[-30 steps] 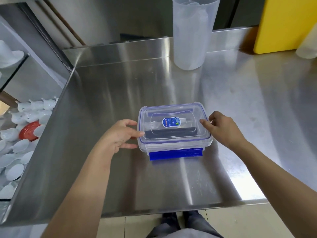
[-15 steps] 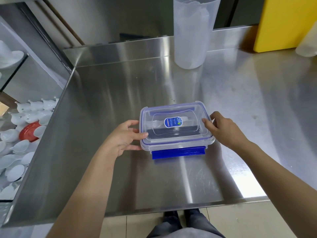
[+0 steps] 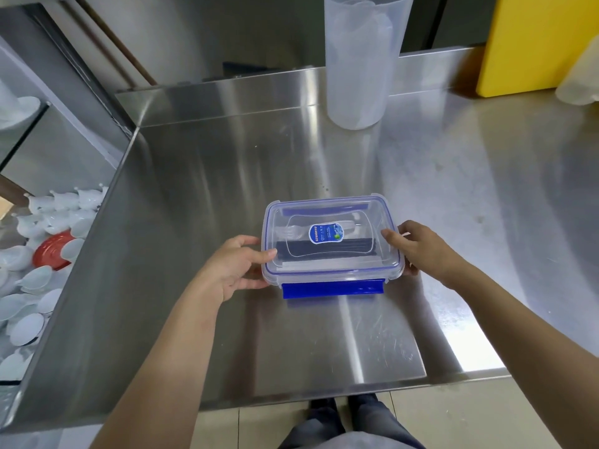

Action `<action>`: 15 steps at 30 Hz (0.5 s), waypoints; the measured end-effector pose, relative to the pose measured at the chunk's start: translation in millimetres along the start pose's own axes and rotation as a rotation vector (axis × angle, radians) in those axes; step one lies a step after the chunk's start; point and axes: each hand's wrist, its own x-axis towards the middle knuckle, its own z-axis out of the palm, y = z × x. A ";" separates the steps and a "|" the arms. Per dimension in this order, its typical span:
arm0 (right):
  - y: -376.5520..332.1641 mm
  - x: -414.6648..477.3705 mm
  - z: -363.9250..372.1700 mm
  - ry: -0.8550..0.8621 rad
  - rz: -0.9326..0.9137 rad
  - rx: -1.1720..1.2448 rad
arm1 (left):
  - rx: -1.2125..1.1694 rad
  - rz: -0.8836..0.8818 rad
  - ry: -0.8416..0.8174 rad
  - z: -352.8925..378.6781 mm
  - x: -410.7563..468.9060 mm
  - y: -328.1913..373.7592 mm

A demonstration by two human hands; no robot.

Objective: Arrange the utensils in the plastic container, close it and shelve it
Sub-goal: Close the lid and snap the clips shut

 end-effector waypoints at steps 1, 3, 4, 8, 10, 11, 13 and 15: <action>-0.1 -1.7 -1.7 -0.032 0.013 0.021 | -0.009 0.042 0.056 0.9 1.8 -0.6; -1.4 -6.2 -4.4 -0.145 0.053 0.084 | -0.044 0.152 0.188 3.8 6.4 -2.4; -3.1 -8.9 -5.3 -0.225 0.076 0.121 | -0.072 0.196 0.253 4.9 8.2 -3.4; -5.8 -16.8 -8.9 -0.525 0.115 0.023 | -0.201 0.237 0.397 5.2 13.6 -6.6; -4.3 -14.2 -14.3 -0.496 0.104 -0.036 | -0.205 0.191 0.412 5.8 13.6 -8.5; -3.1 -10.8 -17.3 -0.416 0.097 -0.008 | -0.210 0.148 0.407 6.4 12.0 -9.6; 0.0 -2.5 -21.1 -0.207 0.098 0.187 | -0.257 0.031 0.320 8.2 7.2 -11.8; 0.8 4.4 -21.5 0.024 0.104 0.361 | -0.301 -0.099 0.143 11.6 1.4 -13.8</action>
